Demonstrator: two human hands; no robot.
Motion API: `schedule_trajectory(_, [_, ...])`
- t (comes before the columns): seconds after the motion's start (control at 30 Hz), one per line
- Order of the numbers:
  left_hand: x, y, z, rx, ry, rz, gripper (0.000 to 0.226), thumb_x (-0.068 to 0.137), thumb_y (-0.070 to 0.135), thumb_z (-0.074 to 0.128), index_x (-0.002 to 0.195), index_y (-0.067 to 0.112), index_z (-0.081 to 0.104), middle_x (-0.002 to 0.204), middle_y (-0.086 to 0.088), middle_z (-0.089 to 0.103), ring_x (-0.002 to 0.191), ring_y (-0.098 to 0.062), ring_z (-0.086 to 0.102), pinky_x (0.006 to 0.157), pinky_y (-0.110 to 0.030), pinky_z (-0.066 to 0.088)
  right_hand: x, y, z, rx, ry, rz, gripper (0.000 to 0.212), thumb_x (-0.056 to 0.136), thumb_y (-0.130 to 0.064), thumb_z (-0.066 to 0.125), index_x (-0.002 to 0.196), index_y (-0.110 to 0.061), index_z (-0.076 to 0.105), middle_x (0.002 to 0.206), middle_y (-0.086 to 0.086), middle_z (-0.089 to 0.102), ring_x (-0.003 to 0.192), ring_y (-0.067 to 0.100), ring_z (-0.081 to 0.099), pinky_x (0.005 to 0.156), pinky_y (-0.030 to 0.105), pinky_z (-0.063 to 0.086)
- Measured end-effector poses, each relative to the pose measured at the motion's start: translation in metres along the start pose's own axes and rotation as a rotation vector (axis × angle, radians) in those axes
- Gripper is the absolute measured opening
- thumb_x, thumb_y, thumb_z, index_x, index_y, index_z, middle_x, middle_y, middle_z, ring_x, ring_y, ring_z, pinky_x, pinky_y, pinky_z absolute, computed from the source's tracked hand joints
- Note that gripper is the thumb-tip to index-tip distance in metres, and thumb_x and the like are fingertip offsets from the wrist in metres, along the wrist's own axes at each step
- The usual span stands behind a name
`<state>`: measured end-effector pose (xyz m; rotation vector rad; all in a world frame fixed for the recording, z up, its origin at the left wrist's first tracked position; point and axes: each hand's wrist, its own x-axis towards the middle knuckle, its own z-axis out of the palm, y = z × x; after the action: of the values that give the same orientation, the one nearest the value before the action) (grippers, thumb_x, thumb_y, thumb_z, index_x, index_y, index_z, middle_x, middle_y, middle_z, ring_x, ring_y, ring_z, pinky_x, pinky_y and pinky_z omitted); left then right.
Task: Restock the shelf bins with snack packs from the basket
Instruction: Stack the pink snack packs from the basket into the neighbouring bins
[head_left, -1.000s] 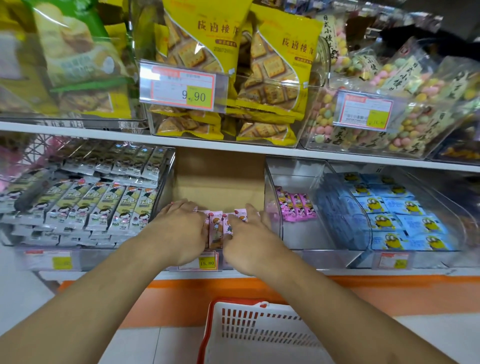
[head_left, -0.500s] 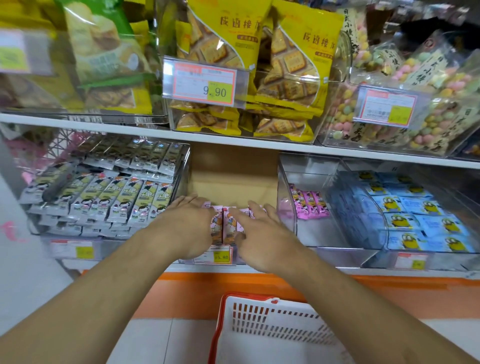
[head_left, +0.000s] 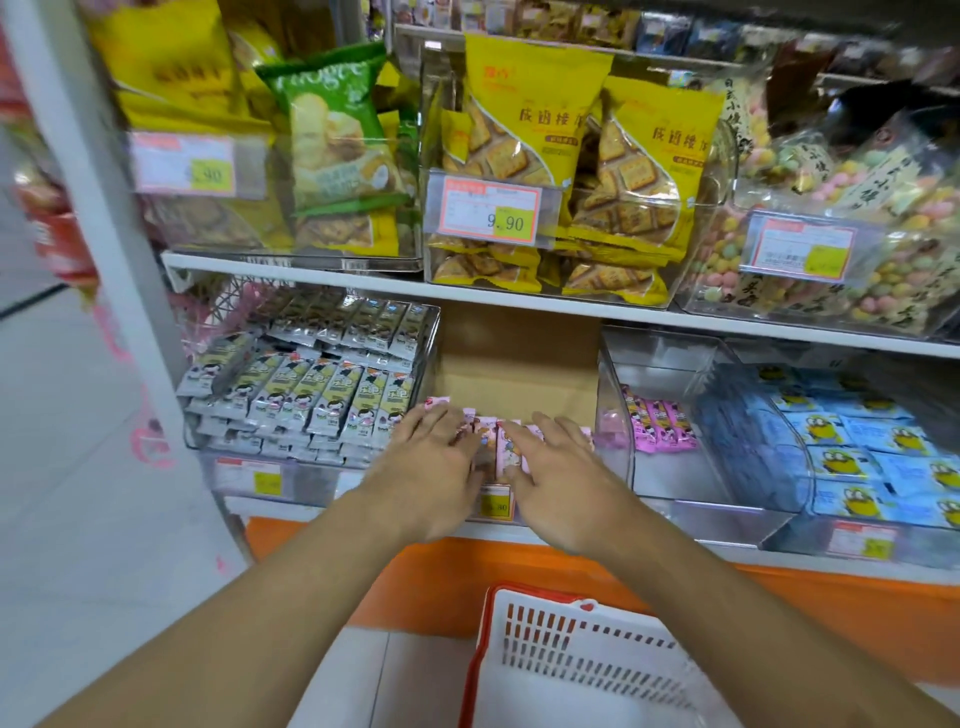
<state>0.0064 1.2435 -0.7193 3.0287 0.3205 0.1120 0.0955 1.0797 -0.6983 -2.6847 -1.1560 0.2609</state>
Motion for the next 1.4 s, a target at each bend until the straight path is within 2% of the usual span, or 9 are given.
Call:
schedule_trajectory(0.23, [-0.013, 0.009, -0.011, -0.089, 0.006, -0.003, 0.047, 0.108, 0.046, 0.035, 0.15, 0.03, 0.046, 0.171, -0.005, 0.017, 0.159, -0.025, 0.002, 0.128, -0.044, -0.003, -0.013, 0.001, 0.0, 0.058, 0.019, -0.016, 0.058, 0.111, -0.036, 0.038, 0.166, -0.03, 0.021, 0.173, 0.002, 0.016, 0.16, 0.024, 0.004, 0.13, 0.044, 0.012])
schedule_trajectory(0.4, [-0.031, -0.002, -0.036, -0.217, 0.106, 0.006, 0.035, 0.104, 0.028, 0.048, 0.135, 0.026, 0.063, 0.159, 0.001, 0.039, 0.15, -0.023, 0.03, 0.124, -0.038, 0.02, -0.022, 0.0, 0.001, 0.086, 0.01, -0.017, 0.058, 0.111, -0.035, 0.039, 0.166, -0.03, 0.021, 0.175, -0.002, 0.013, 0.162, 0.022, 0.004, 0.131, 0.044, 0.012])
schedule_trajectory(0.47, [-0.042, -0.014, -0.048, -0.276, 0.175, -0.046, 0.037, 0.1, 0.019, 0.052, 0.135, 0.023, 0.066, 0.152, 0.002, 0.047, 0.143, -0.024, 0.04, 0.122, -0.038, 0.03, -0.027, -0.004, 0.0, 0.084, 0.025, -0.017, 0.058, 0.111, -0.034, 0.04, 0.166, -0.029, 0.022, 0.174, -0.004, 0.016, 0.161, 0.019, 0.007, 0.131, 0.04, 0.014])
schedule_trajectory(0.67, [-0.06, -0.078, -0.075, -0.304, 0.289, -0.266, 0.051, 0.096, 0.003, 0.056, 0.144, 0.019, 0.059, 0.158, -0.003, 0.043, 0.146, -0.026, 0.038, 0.122, -0.038, 0.029, -0.035, -0.039, 0.002, 0.153, 0.097, -0.105, 0.062, 0.109, -0.023, 0.044, 0.164, -0.035, 0.02, 0.171, -0.012, 0.018, 0.158, 0.011, 0.015, 0.128, 0.033, 0.021])
schedule_trajectory(0.8, [-0.062, -0.121, -0.079, -0.249, 0.375, -0.346, 0.059, 0.09, 0.008, 0.062, 0.148, 0.015, 0.055, 0.158, -0.012, 0.041, 0.146, -0.035, 0.038, 0.119, -0.049, 0.035, -0.012, -0.083, 0.007, 0.201, 0.123, -0.214, 0.063, 0.109, -0.028, 0.043, 0.164, -0.042, 0.015, 0.173, -0.012, 0.007, 0.16, 0.015, 0.007, 0.129, 0.04, 0.023])
schedule_trajectory(1.0, [-0.071, -0.152, -0.073, -0.274, 0.28, -0.506, 0.072, 0.094, 0.031, 0.052, 0.161, 0.014, 0.03, 0.168, -0.013, 0.025, 0.154, -0.033, 0.023, 0.125, -0.047, 0.024, 0.04, -0.146, 0.021, 0.043, 0.121, -0.203, 0.064, 0.111, -0.048, 0.032, 0.166, -0.038, 0.002, 0.176, -0.003, -0.009, 0.161, 0.019, -0.012, 0.13, 0.045, 0.0])
schedule_trajectory(1.13, [-0.077, -0.164, -0.066, -0.262, 0.216, -0.487, 0.085, 0.083, 0.053, 0.026, 0.154, 0.008, 0.04, 0.153, -0.015, 0.041, 0.144, -0.035, 0.034, 0.118, -0.054, 0.034, 0.053, -0.161, 0.034, -0.048, 0.031, -0.145, 0.067, 0.11, -0.056, 0.022, 0.168, -0.031, -0.002, 0.176, 0.004, -0.013, 0.161, 0.022, -0.017, 0.129, 0.043, -0.012])
schedule_trajectory(1.27, [-0.08, -0.163, -0.071, -0.27, 0.214, -0.526, 0.06, 0.1, 0.04, 0.046, 0.153, 0.011, 0.042, 0.159, -0.005, 0.037, 0.147, -0.028, 0.032, 0.121, -0.047, 0.028, 0.056, -0.169, 0.043, -0.019, 0.025, -0.143, 0.069, 0.109, -0.058, 0.022, 0.168, -0.032, -0.004, 0.175, 0.001, -0.018, 0.16, 0.019, -0.021, 0.129, 0.042, -0.012])
schedule_trajectory(1.4, [-0.079, -0.16, -0.073, -0.245, 0.244, -0.558, 0.057, 0.102, 0.038, 0.048, 0.155, 0.018, 0.041, 0.16, 0.002, 0.036, 0.149, -0.021, 0.03, 0.123, -0.044, 0.016, 0.062, -0.177, 0.042, 0.067, -0.032, -0.121, 0.074, 0.108, -0.06, 0.028, 0.167, -0.032, -0.007, 0.173, -0.003, -0.023, 0.158, 0.016, -0.027, 0.131, 0.044, -0.006])
